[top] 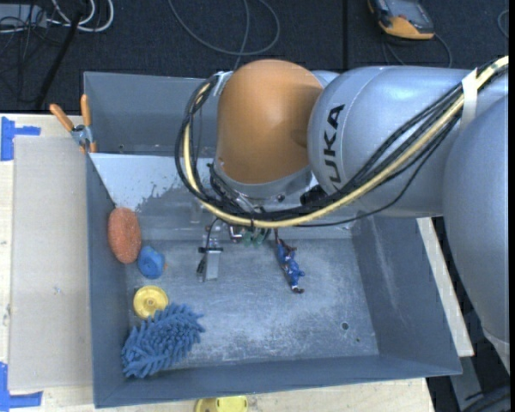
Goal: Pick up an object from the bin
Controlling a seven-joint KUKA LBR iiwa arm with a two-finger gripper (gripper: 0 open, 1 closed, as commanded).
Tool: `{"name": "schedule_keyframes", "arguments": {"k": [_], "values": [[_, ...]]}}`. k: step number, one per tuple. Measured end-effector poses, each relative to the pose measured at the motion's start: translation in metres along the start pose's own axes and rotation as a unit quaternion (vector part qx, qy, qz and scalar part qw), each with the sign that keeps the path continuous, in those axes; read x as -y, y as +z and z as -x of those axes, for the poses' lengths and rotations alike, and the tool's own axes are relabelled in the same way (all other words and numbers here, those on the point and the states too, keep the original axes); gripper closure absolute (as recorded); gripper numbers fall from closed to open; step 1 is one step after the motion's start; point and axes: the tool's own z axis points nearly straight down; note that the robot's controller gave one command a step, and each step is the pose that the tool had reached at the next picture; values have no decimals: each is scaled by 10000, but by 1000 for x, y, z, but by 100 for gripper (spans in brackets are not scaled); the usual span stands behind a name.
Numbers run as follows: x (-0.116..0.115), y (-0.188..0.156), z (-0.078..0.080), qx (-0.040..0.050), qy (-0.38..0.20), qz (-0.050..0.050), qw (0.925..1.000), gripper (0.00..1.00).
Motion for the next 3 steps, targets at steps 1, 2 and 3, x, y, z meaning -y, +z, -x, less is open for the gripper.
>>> {"name": "schedule_keyframes", "arguments": {"k": [1, 2, 3], "values": [[1, -5, 1, 38, 16, 6, 10000, 0], [-6, 28, -12, 68, -280, 6, 9996, 0], [-15, 80, -50, 51, -583, 3, 9983, 0]]}}
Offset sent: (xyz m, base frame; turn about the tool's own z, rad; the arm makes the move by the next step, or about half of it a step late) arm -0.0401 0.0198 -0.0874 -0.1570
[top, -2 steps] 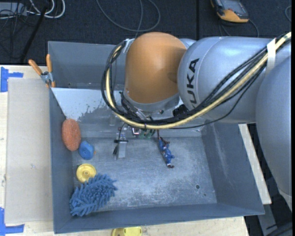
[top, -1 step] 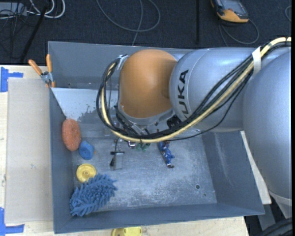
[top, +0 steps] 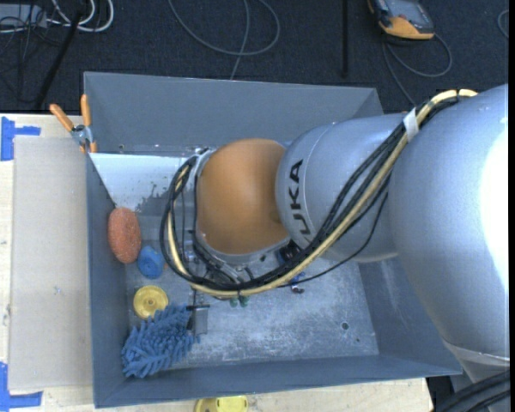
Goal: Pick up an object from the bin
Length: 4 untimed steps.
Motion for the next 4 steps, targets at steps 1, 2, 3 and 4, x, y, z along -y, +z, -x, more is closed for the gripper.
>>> {"name": "schedule_keyframes", "arguments": {"k": [1, 2, 3, 4], "values": [[-8, 34, -16, -41, -752, -5, 9972, 0], [-6, 56, -20, 20, -1696, 13, 9855, 100], [-6, 56, -20, 19, -1691, 14, 9856, 100], [-8, 17, -14, -42, -1759, 1, 9844, 100]]}}
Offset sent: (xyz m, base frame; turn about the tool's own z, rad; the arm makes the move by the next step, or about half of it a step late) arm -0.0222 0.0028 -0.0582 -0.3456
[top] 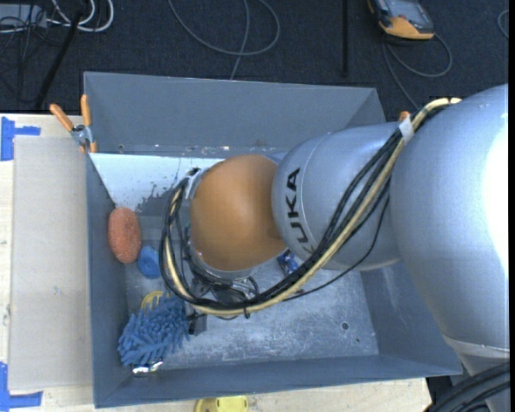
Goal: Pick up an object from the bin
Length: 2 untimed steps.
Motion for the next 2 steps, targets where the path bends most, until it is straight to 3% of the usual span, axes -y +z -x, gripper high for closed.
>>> {"name": "schedule_keyframes", "arguments": {"k": [1, 2], "values": [[6, -32, 23, 62, 60, -6, 10000, 100], [-9, -60, -1, 10, 53, -1, 10000, 100]]}}
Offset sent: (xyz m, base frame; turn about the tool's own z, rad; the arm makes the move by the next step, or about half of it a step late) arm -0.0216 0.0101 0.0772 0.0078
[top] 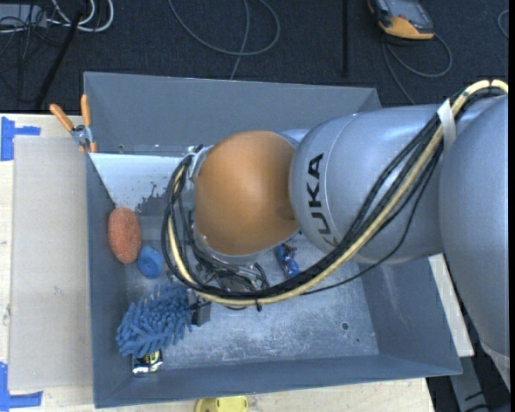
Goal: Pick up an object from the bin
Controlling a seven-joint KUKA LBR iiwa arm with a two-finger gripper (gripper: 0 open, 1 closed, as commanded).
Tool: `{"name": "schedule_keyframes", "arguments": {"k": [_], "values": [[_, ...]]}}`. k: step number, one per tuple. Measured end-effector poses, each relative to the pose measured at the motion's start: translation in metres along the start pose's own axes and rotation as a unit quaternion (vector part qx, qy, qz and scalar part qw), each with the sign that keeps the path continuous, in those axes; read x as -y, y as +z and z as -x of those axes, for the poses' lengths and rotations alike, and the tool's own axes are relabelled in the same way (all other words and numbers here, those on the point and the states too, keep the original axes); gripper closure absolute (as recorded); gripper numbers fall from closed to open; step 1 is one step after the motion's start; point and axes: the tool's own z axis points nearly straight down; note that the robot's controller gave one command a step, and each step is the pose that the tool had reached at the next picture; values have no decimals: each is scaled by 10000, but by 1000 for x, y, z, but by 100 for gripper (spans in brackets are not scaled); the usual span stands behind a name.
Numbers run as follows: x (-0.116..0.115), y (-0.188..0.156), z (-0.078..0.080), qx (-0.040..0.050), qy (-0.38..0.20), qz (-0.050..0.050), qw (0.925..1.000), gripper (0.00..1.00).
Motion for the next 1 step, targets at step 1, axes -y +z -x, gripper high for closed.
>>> {"name": "schedule_keyframes", "arguments": {"k": [1], "values": [[-1, -41, 29, 15, -166, 2, 9999, 100]]}}
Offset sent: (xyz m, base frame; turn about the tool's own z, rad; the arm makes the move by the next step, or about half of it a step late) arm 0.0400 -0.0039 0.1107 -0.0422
